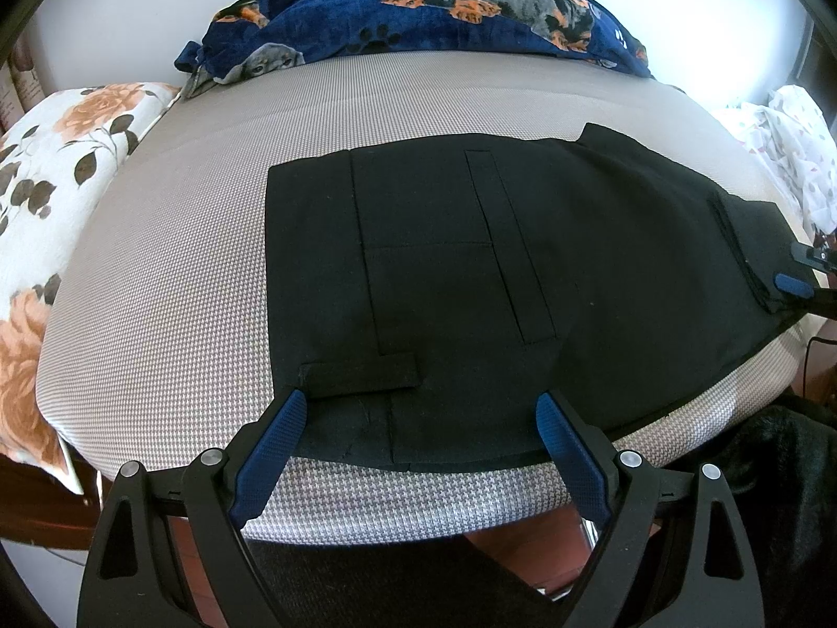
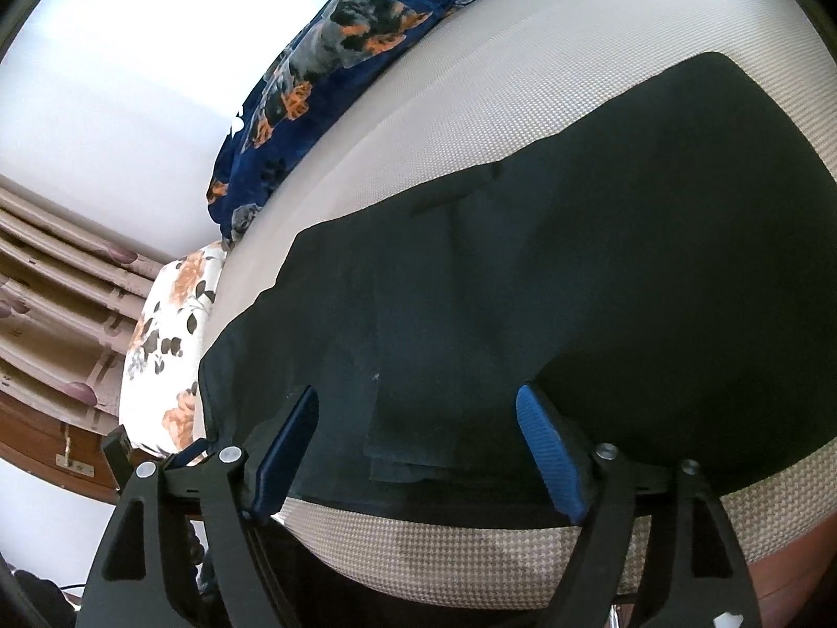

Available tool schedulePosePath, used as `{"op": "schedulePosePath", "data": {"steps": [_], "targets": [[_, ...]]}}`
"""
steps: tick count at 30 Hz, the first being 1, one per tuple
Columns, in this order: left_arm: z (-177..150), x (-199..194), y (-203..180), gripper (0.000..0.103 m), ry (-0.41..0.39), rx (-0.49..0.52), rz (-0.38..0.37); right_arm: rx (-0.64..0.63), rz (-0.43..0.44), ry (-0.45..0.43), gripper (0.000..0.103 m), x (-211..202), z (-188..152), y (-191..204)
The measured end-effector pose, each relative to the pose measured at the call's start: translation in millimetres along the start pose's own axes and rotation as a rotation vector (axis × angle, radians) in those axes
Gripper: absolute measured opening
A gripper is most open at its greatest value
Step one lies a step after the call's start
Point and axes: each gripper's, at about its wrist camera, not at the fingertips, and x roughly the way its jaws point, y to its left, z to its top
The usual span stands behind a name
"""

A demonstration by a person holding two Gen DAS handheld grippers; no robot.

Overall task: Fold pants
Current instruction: 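Open the right gripper and lift it away from the trousers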

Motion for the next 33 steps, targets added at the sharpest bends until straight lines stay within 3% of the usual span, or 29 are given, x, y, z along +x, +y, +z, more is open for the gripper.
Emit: {"op": "schedulePosePath", "data": {"steps": [8, 11, 13, 15, 18, 21, 28, 33], "targets": [[0, 0, 0, 0.09, 0.0, 0.002, 0.0, 0.007, 0.015, -0.004, 0.078, -2, -1, 1], [0, 0, 0, 0.09, 0.001, 0.0, 0.0, 0.069, 0.085, -0.058, 0.078, -18, 4, -9], [0, 0, -1, 0.09, 0.001, 0.001, 0.001, 0.119, 0.107, -0.151, 0.07, -41, 16, -25], [-1, 0, -1, 0.09, 0.001, 0.004, 0.002, 0.166, 0.074, -0.221, 0.039, -65, 36, -50], [-1, 0, -1, 0.09, 0.0, 0.005, 0.004, 0.235, 0.021, -0.248, 0.017, -84, 59, -81], [-2, 0, -2, 0.091, 0.001, 0.009, 0.01, 0.226, -0.052, -0.25, 0.016, -93, 81, -95], [1, 2, -2, 0.091, 0.01, 0.015, 0.024, 0.222, -0.103, -0.211, 0.014, -75, 111, -111], [2, 2, -2, 0.092, 0.011, 0.018, 0.029, 0.251, -0.145, -0.18, 0.0, -60, 108, -129]]}}
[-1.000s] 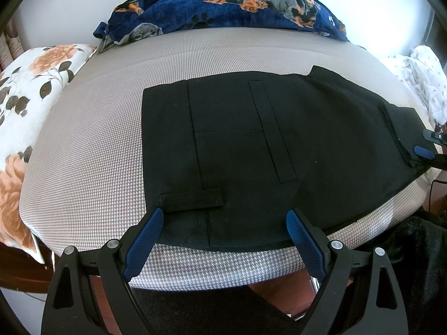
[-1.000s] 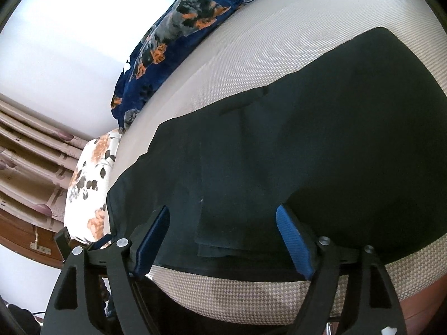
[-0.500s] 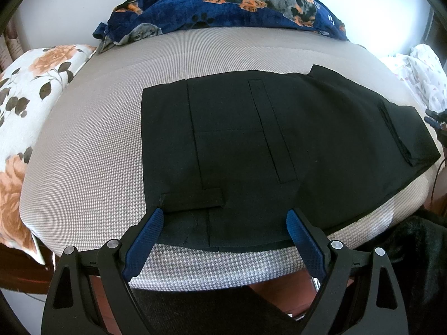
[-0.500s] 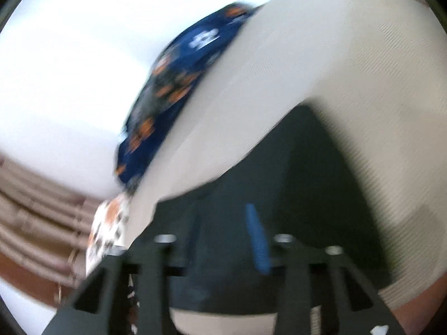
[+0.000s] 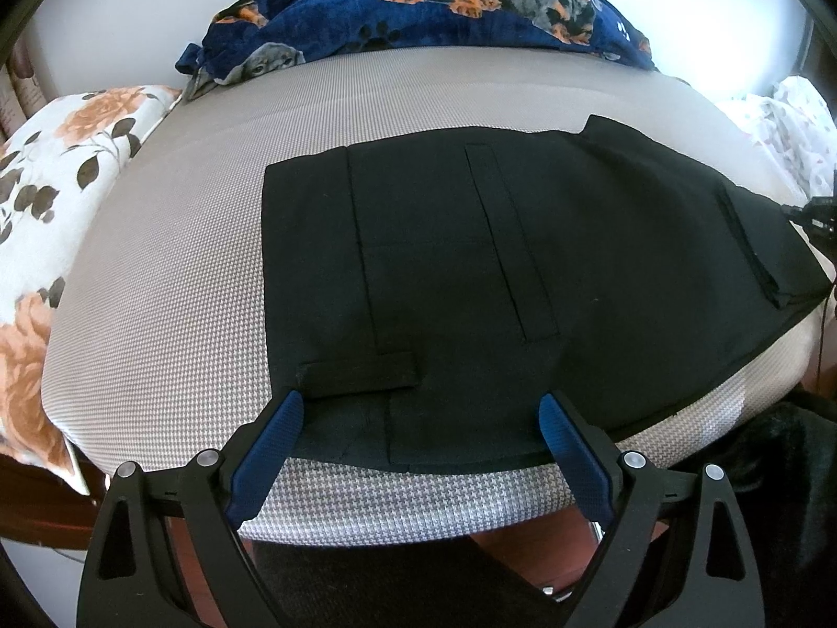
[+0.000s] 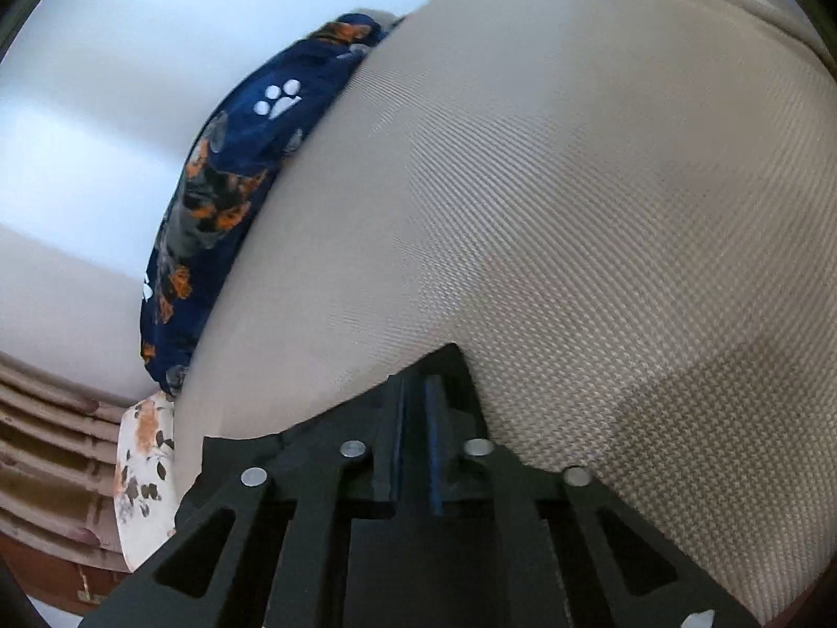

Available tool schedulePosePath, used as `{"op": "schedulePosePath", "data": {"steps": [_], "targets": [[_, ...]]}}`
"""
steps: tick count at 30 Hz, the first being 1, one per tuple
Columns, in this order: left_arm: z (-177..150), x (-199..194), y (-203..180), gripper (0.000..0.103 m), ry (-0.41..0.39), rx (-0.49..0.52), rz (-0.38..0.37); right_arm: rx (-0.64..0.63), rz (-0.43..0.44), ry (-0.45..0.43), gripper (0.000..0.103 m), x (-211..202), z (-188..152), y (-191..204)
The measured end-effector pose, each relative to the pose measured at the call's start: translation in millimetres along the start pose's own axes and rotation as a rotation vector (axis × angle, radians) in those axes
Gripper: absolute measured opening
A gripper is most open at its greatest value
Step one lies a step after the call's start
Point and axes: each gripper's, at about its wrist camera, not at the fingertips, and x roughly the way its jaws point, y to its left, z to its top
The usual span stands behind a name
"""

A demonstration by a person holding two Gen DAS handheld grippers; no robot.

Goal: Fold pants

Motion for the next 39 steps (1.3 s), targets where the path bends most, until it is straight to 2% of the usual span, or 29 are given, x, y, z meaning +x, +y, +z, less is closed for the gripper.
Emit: {"op": "schedulePosePath", "data": {"steps": [5, 7, 8, 12, 16, 19, 22, 23, 26, 28, 30, 32, 35, 38, 39], "targets": [[-1, 0, -1, 0.093, 0.0, 0.003, 0.001, -0.067, -0.053, 0.003, 0.0, 4, -1, 10], [-1, 0, -1, 0.093, -0.001, 0.0, 0.0, -0.041, -0.006, -0.009, 0.0, 0, 0, 9], [-1, 0, 0, 0.093, -0.001, -0.003, -0.003, -0.028, 0.029, -0.02, 0.009, -5, -2, 6], [-1, 0, -1, 0.093, -0.004, -0.007, -0.008, -0.025, 0.138, -0.068, 0.01, -30, -27, -3], [-2, -1, -1, 0.093, -0.011, -0.015, -0.01, -0.016, 0.223, -0.071, 0.01, -49, -66, -17], [-1, -4, 2, 0.093, -0.016, -0.033, -0.014, -0.01, 0.252, -0.067, 0.01, -51, -89, -25], [2, -9, 10, 0.093, -0.03, -0.073, -0.026, 0.006, 0.242, -0.067, 0.006, -46, -104, -33], [3, -11, 16, 0.093, -0.034, -0.094, -0.034, 0.028, 0.241, -0.072, 0.0, -42, -107, -38], [7, -16, 32, 0.093, -0.037, -0.155, -0.053, 0.072, 0.281, -0.103, 0.0, -35, -114, -49], [9, -20, 47, 0.093, -0.036, -0.208, -0.067, 0.061, 0.26, -0.106, 0.0, -34, -113, -46], [9, -22, 68, 0.093, -0.028, -0.277, -0.12, 0.021, 0.215, -0.1, 0.0, -34, -112, -38], [8, -20, 90, 0.093, 0.013, -0.343, -0.198, -0.04, 0.135, -0.082, 0.0, -35, -108, -23], [0, -15, 115, 0.093, 0.058, -0.43, -0.321, -0.116, 0.064, -0.088, 0.011, -42, -104, 4], [-8, -8, 125, 0.093, 0.093, -0.456, -0.443, -0.185, 0.111, -0.08, 0.013, -50, -100, 46], [-9, -6, 125, 0.093, 0.1, -0.445, -0.47, -0.208, 0.116, -0.078, 0.019, -52, -100, 57]]}}
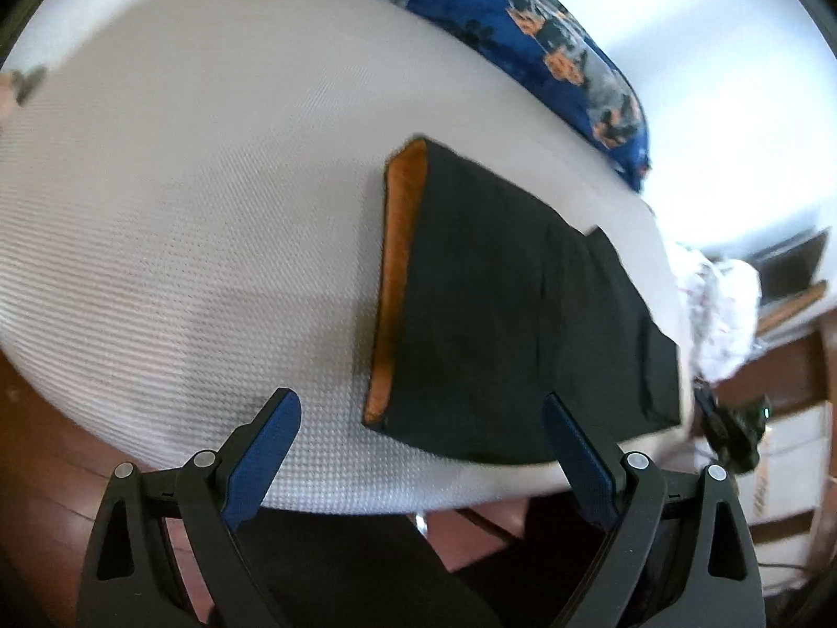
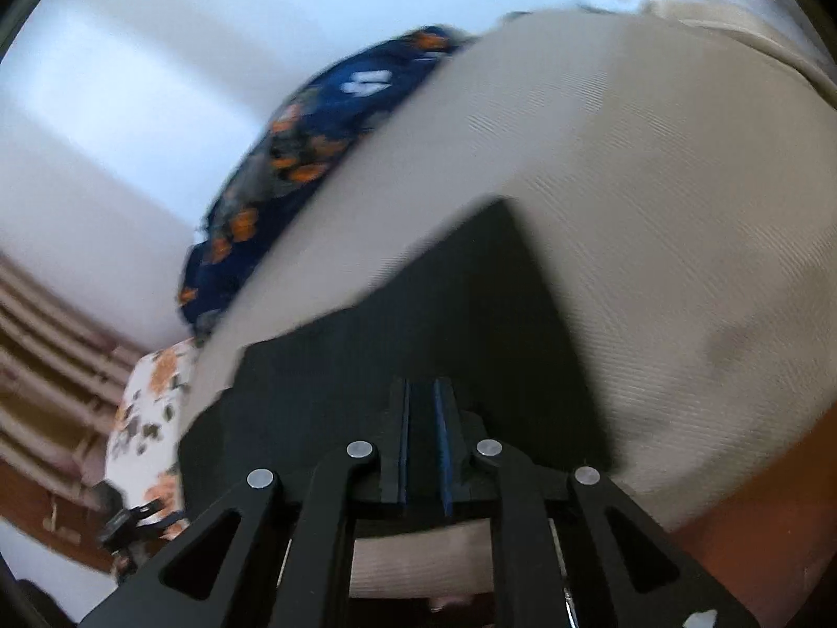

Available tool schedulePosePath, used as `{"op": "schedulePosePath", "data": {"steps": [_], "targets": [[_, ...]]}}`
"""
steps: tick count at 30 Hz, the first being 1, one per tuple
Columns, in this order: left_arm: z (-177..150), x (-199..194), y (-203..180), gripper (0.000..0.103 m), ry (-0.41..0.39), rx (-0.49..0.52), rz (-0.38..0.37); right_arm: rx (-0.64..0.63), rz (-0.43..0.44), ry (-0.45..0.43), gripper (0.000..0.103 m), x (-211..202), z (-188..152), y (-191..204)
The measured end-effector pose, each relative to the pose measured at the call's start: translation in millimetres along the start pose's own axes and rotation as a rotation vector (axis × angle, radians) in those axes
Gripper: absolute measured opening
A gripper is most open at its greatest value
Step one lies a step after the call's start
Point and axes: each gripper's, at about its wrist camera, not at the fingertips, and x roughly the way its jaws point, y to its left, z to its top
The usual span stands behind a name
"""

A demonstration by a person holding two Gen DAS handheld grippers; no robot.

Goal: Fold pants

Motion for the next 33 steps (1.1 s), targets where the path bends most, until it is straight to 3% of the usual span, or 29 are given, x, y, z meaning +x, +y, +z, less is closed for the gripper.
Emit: {"op": "schedulePosePath", "data": {"steps": [1, 3, 5, 8, 10, 14, 17, 21, 25, 31, 33], "targets": [[-1, 3, 0, 0.093, 0.018, 0.023, -0.017, -0.048, 0.007, 0.007, 0.024, 0, 4, 22], [-2, 9, 1, 0.093, 0.044, 0.032, -0.02, -0.115, 0.037, 0.016, 0.044, 2, 10, 53], [-3, 14, 5, 0.092, 0.069, 0.01, -0.07, -0.193, 0.083, 0.023, 0.049, 4, 9, 90], [-4, 18, 12, 0.092, 0.101, -0.033, -0.159, -0.26, 0.136, 0.046, 0.053, 9, 0, 127], [-4, 23, 19, 0.092, 0.134, -0.088, -0.257, -0.262, 0.187, 0.077, 0.058, 19, -10, 143], [-1, 38, 30, 0.092, 0.169, -0.16, -0.323, -0.188, 0.276, 0.15, 0.059, 44, -29, 147], [-5, 52, 35, 0.092, 0.219, -0.209, -0.432, -0.154, 0.266, 0.21, 0.06, 61, -40, 144], [-6, 49, 28, 0.092, 0.149, -0.193, -0.447, -0.137, 0.281, 0.231, 0.061, 67, -44, 144], [-3, 32, 5, 0.092, 0.058, -0.1, -0.463, -0.143, 0.299, 0.235, 0.064, 69, -47, 147], [-3, 28, 5, 0.091, 0.026, -0.106, -0.486, -0.114, 0.304, 0.256, 0.067, 73, -48, 142], [-3, 33, 1, 0.091, 0.049, -0.073, -0.398, -0.099, 0.313, 0.26, 0.068, 73, -48, 139]]}}
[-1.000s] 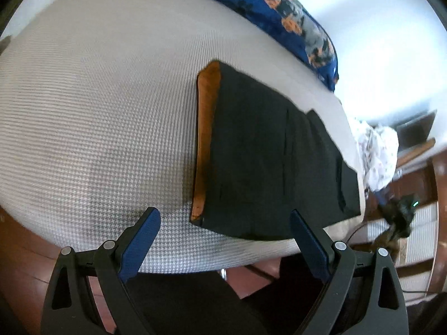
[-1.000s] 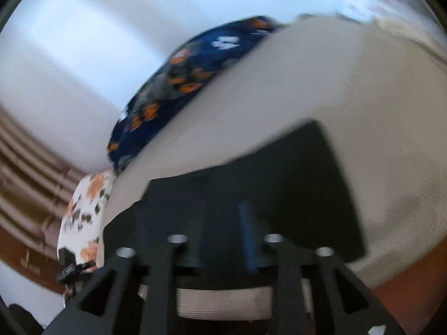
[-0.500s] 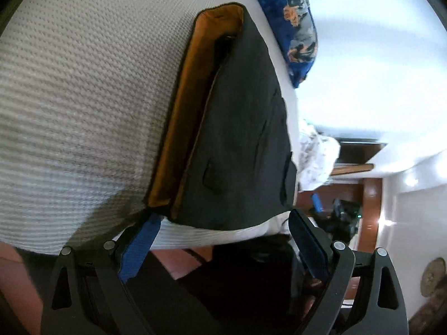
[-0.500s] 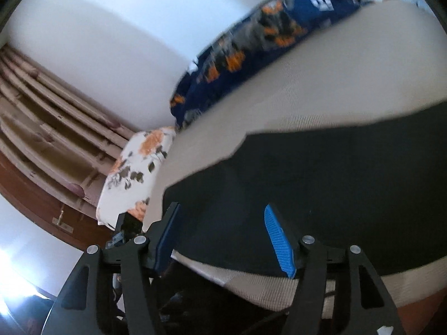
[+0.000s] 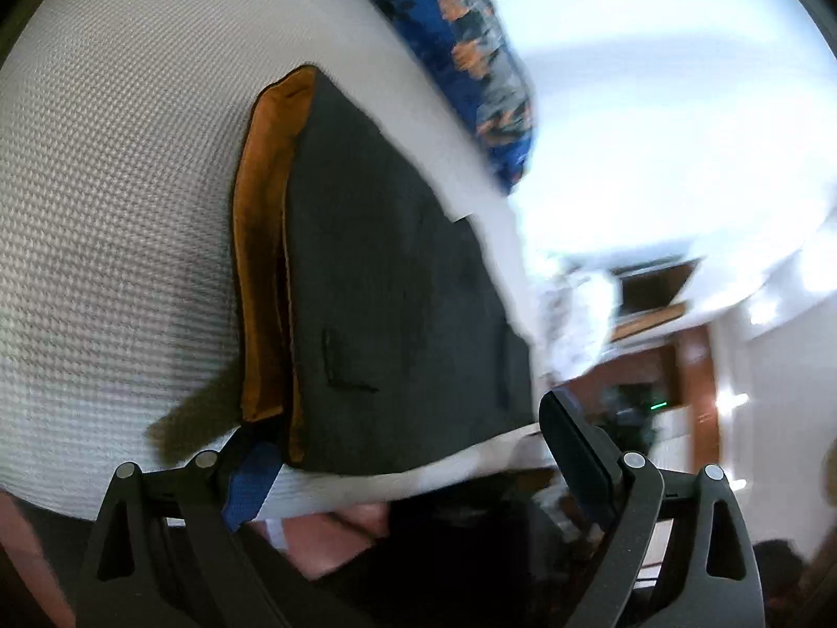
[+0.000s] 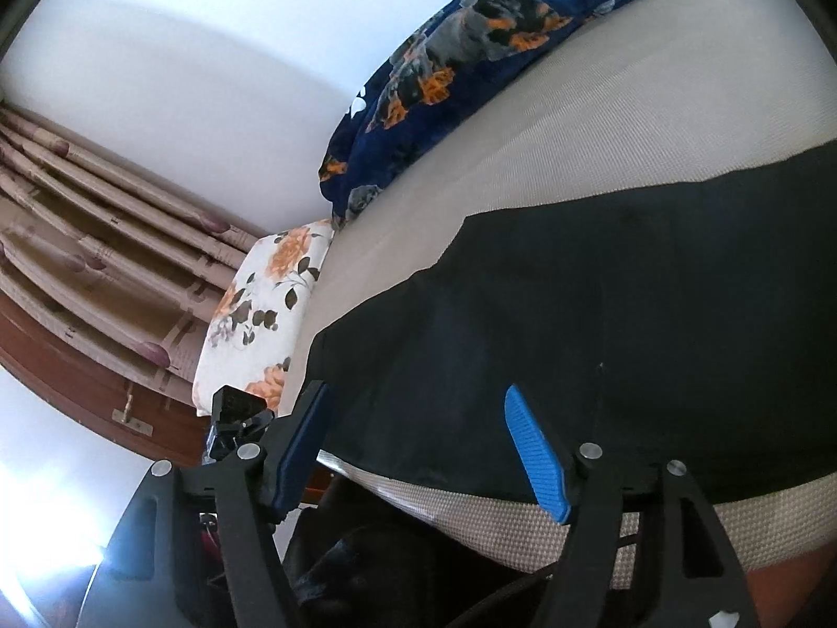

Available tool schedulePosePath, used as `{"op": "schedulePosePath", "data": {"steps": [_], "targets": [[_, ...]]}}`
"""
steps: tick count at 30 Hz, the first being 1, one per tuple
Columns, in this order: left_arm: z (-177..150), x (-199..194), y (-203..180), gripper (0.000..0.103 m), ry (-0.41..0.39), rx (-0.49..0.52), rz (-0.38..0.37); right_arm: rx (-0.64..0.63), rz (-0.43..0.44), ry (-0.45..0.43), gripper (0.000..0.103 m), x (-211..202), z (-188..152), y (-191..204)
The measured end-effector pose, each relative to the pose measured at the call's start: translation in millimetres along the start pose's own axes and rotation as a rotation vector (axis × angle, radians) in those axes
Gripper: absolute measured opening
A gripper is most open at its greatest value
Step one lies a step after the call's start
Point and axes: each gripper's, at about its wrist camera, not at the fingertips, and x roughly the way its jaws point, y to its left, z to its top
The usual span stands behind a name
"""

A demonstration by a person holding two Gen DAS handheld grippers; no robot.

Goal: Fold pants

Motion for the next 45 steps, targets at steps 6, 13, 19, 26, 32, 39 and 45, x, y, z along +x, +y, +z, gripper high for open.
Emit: {"op": "schedulePosePath", "data": {"steps": [6, 13, 19, 26, 32, 39, 45], "targets": [[-3, 10, -11, 0.091, -0.045, 0.055, 0.085, 0.0, 0.009, 0.012, 0.07, 4, -1, 2], [-6, 32, -11, 0.025, -0.054, 0.083, 0.243, 0.012, 0.01, 0.032, 0.071, 9, -3, 1], [-14, 22, -37, 0.023, -0.112, 0.161, 0.286, 0.017, 0.01, 0.036, 0.071, 8, -4, -1], [-24, 15, -110, 0.023, -0.231, 0.405, 0.287, 0.02, 0.009, 0.045, 0.071, 12, -6, -2], [-29, 24, -137, 0.023, -0.245, 0.508, 0.315, 0.053, 0.019, 0.037, 0.072, 10, -5, -8], [-23, 29, -141, 0.023, -0.252, 0.469, 0.363, 0.128, 0.03, 0.038, 0.072, 12, -3, -22], [-24, 34, -149, 0.023, -0.255, 0.494, 0.418, 0.151, 0.029, 0.042, 0.072, 14, -6, -25]]}}
